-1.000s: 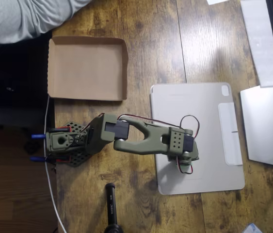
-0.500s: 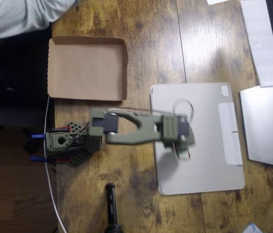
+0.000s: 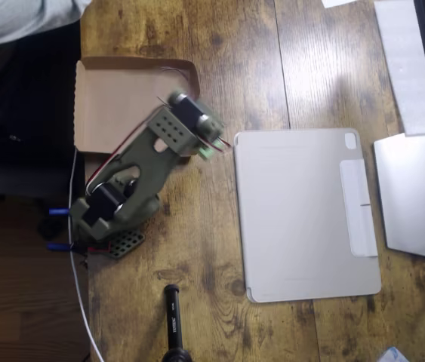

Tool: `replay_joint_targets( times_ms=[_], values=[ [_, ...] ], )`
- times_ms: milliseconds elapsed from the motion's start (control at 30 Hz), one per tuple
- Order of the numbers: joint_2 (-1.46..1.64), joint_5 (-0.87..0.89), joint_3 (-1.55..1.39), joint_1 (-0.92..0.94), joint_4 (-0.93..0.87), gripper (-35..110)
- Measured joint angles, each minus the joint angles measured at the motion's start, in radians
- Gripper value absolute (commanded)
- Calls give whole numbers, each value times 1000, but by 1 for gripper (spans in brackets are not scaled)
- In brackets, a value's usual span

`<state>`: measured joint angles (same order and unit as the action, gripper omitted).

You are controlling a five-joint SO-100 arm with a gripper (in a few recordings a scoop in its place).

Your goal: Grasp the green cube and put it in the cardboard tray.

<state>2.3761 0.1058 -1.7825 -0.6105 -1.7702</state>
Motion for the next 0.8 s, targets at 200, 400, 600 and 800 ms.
replay_joint_targets(
  times_ms=[200,400,600,800],
  values=[
    [6,72,-31,-178,-6,3],
    [11,97,-32,-250,11,4],
    [17,117,-55,-252,49,7],
    [18,176,-89,-311,87,7]
  ],
)
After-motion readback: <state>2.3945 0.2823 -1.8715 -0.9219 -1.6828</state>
